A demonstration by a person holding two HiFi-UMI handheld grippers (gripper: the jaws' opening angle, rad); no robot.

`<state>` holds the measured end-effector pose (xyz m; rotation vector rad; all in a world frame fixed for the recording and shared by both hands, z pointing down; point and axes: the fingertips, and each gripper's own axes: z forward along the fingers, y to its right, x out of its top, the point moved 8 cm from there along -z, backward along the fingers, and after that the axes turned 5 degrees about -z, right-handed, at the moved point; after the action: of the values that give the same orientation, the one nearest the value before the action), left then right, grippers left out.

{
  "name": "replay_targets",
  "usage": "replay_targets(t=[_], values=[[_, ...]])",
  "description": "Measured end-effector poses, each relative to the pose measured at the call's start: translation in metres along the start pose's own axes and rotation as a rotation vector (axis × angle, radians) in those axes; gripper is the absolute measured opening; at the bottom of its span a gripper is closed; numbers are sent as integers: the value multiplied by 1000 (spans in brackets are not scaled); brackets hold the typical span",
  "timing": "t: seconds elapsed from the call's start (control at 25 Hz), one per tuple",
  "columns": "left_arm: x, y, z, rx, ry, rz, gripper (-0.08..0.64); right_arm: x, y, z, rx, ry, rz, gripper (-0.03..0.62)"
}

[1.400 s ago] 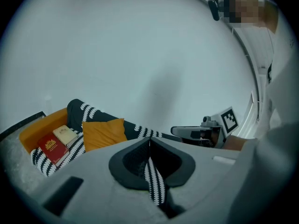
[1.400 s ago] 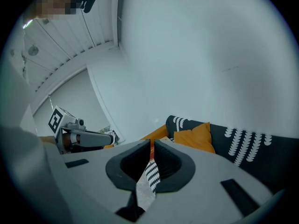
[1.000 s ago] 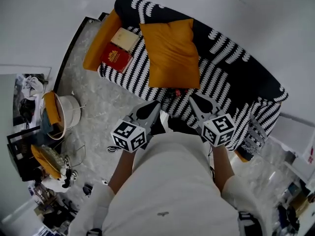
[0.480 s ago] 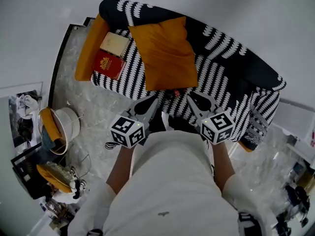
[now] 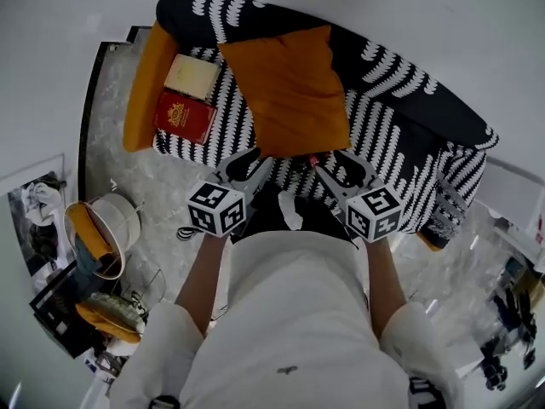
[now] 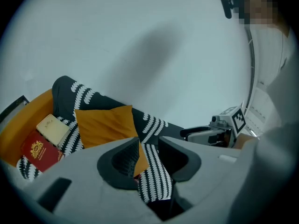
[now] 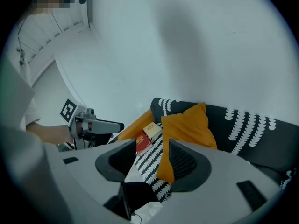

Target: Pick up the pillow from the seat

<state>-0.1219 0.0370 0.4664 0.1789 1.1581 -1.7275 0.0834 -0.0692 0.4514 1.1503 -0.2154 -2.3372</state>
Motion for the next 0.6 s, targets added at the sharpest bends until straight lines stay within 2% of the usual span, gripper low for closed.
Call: replay_targets(t=[0.2,0.44,0.6], values=[[1,-52,25,-4,-56,-37,174,-3,24,43,-50,-96,-25,232],[-2,-108,59,-19,-123,-75,234,-4,54,86,-96,-170,-24,255],[-5,-140,85,-2,-149,-78,259,-6,70,110,-106,-217,-38,273]])
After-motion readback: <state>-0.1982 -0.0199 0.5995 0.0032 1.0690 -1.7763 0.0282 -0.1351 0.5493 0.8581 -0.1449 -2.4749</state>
